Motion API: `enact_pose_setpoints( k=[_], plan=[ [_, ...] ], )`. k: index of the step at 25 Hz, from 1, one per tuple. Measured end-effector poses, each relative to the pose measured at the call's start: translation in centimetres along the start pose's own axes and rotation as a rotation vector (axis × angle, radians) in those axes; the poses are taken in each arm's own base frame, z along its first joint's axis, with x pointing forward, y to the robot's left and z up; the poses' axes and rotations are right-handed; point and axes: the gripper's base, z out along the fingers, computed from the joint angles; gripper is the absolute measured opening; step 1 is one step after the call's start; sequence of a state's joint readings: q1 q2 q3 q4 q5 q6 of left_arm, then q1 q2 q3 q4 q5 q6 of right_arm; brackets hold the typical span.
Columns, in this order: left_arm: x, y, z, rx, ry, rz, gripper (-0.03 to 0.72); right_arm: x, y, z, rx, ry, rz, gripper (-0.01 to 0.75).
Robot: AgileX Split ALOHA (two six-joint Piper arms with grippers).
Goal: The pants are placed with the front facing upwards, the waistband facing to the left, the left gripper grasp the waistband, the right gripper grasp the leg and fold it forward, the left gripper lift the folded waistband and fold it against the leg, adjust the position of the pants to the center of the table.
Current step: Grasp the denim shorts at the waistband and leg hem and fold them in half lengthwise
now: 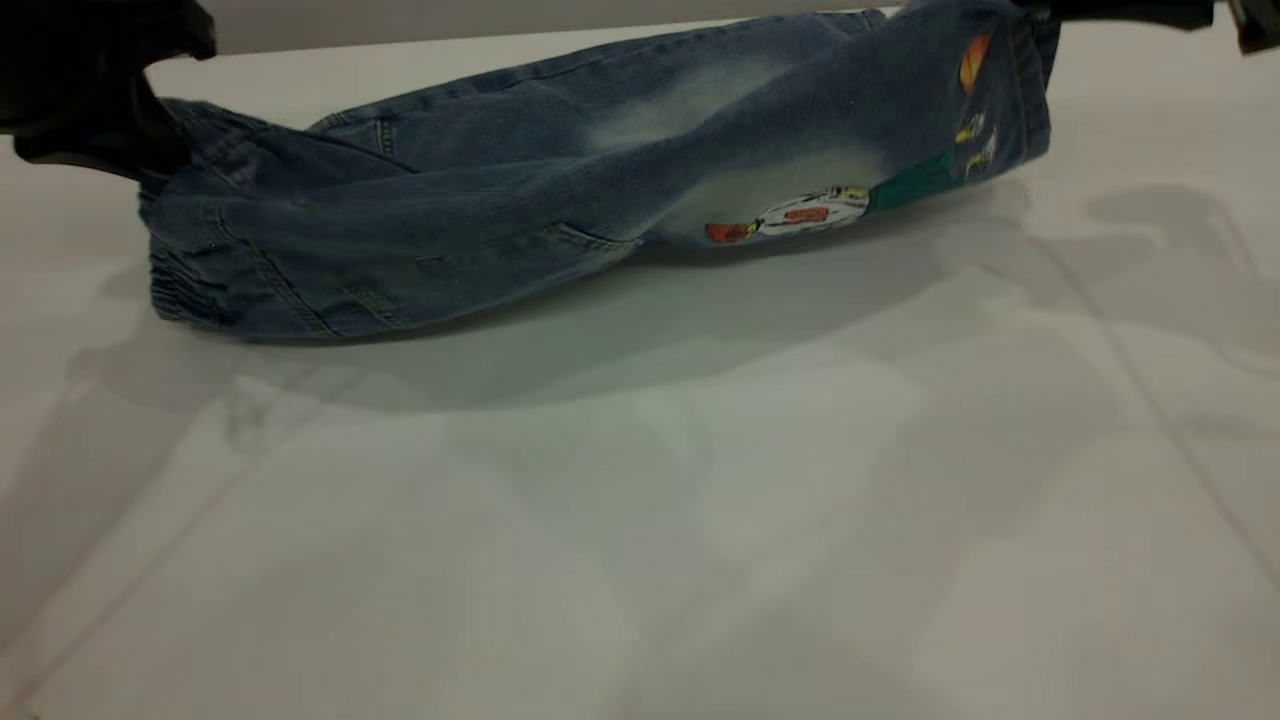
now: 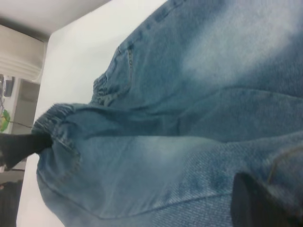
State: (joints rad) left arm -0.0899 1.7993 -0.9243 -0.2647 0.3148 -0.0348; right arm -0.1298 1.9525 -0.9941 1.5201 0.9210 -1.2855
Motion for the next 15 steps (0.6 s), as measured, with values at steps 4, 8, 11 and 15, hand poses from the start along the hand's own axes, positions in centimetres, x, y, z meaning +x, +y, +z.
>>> enact_pose_setpoints(
  k=[4, 8, 11, 15],
  plan=[
    [0.8, -1.1, -1.0, 0.021, 0.083, 0.022, 0.067, -0.9, 0.3, -0.1, 0.003, 0.004, -0.012, 0.027],
    [0.8, -1.5, -3.2, 0.044, 0.098, 0.016, 0.067, -1.2, 0.4, -0.2, 0.004, 0.012, -0.023, 0.027],
    [1.0, -1.7, -4.8, 0.056, 0.119, 0.024, 0.067, -1.6, 0.6, -0.2, 0.003, 0.006, -0.027, 0.027],
    [1.7, -1.6, -5.3, 0.055, 0.19, 0.027, 0.067, -1.8, 0.6, -0.2, 0.006, 0.011, -0.041, 0.027]
  ],
)
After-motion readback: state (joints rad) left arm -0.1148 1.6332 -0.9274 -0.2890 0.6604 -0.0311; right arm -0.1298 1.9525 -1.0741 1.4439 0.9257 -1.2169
